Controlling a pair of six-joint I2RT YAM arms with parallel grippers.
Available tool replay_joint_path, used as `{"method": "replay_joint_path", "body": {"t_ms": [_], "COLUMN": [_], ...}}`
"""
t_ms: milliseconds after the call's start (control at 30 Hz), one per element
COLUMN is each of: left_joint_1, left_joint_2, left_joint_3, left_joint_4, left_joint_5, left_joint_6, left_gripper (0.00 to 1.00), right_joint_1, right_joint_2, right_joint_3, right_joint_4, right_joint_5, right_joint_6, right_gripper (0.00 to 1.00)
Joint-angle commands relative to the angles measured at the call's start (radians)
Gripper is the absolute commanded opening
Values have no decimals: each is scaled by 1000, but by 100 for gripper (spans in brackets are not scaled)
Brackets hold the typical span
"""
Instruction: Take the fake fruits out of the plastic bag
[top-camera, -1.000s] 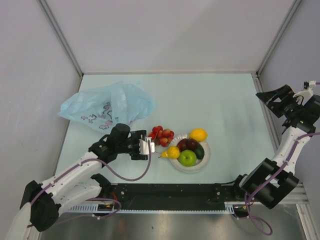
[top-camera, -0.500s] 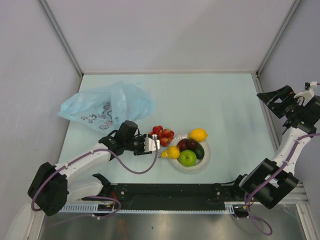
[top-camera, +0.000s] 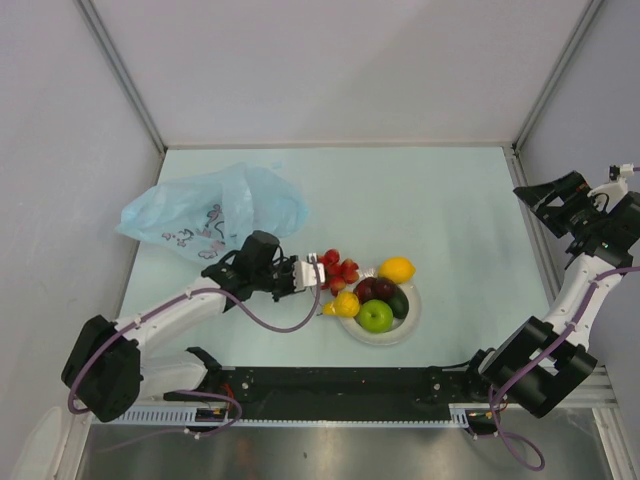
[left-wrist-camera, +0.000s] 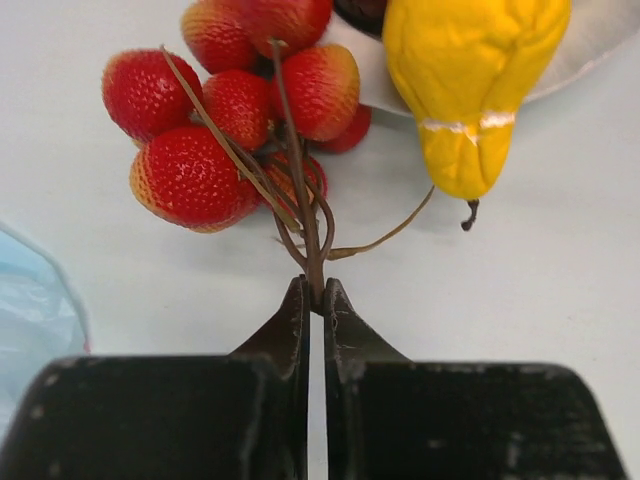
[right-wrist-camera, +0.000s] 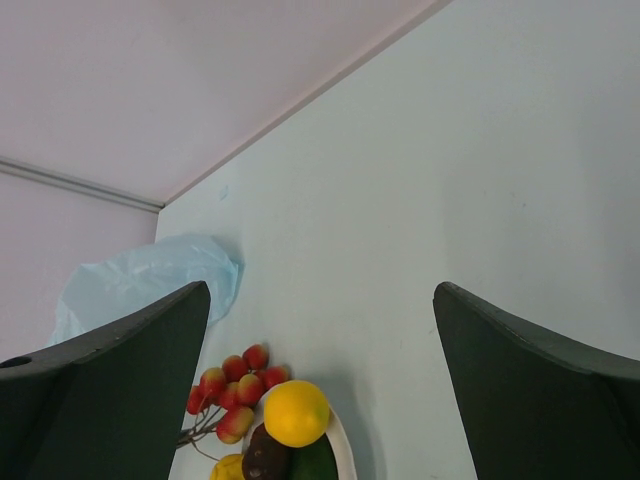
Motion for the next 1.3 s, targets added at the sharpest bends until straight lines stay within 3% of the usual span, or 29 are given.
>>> {"method": "replay_joint_path", "body": {"t_ms": [0, 267, 500, 800, 1267], "left_joint_1": [6, 5, -17, -70, -213], "left_joint_2": [-13, 12, 26, 30, 75], "left_joint_3": [129, 305, 339, 333, 316], "left_joint_4": [30, 77, 93, 100, 139], "left_joint_5": [15, 26, 44, 72, -6], "left_joint_6": [-136, -351, -460, -528, -589], "left_gripper": [0, 0, 0, 0, 4], "right_joint_1": [-6, -9, -16, -20, -25], "right_joint_2": [-13, -25, -33, -33, -31], "right_joint_3": [4, -23, -42, -46, -53], "right_joint_4": [24, 49, 53, 61, 72], "right_joint_5": [-5, -7, -8, -11, -13], "right_joint_6": [-6, 9, 10, 20, 23], "right_gripper": [100, 100, 100, 100, 100]}}
